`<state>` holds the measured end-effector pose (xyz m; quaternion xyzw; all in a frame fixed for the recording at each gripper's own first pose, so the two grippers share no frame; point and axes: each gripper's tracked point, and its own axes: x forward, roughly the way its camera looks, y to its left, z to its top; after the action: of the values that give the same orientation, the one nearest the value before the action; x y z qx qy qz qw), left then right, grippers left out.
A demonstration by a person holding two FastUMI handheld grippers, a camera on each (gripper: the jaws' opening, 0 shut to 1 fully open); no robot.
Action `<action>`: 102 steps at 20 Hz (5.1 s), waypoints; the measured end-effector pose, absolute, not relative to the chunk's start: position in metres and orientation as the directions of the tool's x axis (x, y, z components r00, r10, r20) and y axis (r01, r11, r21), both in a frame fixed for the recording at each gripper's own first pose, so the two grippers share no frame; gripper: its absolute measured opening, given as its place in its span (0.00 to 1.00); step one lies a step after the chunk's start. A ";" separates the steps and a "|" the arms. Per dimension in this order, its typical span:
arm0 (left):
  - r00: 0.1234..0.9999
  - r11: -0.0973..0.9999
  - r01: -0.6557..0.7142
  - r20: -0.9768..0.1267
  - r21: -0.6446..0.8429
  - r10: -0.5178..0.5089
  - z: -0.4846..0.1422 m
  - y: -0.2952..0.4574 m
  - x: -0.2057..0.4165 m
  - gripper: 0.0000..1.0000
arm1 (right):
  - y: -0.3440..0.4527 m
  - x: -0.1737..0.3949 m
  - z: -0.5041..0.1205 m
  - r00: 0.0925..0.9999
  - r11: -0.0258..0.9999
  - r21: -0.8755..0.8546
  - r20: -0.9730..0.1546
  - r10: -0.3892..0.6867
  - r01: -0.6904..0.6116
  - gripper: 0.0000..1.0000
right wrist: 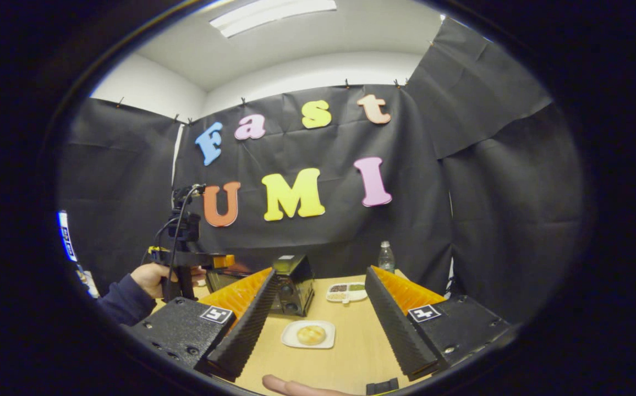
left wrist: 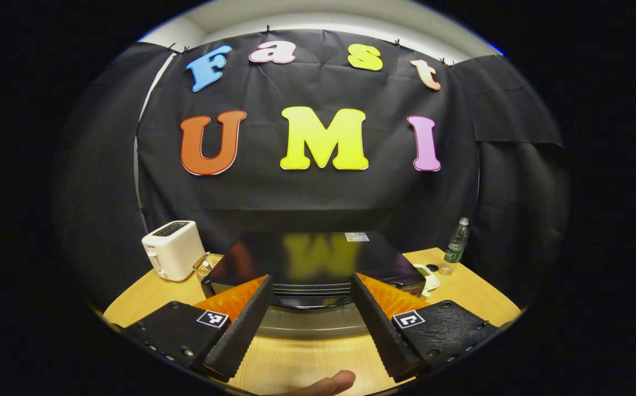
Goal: Open the electric oven with the left hand, put the food in, and close the electric oven.
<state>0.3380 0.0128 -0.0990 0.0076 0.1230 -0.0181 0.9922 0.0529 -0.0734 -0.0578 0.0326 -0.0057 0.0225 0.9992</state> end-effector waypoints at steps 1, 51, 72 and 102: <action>0.965 1.000 0.030 -0.260 0.011 -0.026 -0.109 0.016 0.344 0.93 | -0.078 0.055 -0.062 0.999 0.997 0.063 0.000 0.042 -0.042 0.98; 0.874 1.000 0.013 -0.486 -0.020 -0.021 -0.303 0.023 0.189 0.93 | -0.037 0.030 -0.076 0.999 1.000 0.013 -0.046 0.019 -0.018 0.98; 0.983 0.999 0.013 -0.184 -0.038 -0.020 -0.125 0.028 0.101 0.94 | -0.008 0.114 -0.171 0.973 0.998 0.052 -0.229 0.040 -0.029 0.99; 0.995 0.998 -0.052 0.082 -0.030 0.054 0.024 0.067 0.045 0.95 | -0.006 0.236 -0.346 0.803 0.997 0.047 -0.595 -0.015 0.054 0.90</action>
<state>0.0450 0.0670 0.0245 -0.0138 -0.0416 0.0267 0.9987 0.2355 -0.0056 -0.3461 0.0308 0.3131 -0.0182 0.9490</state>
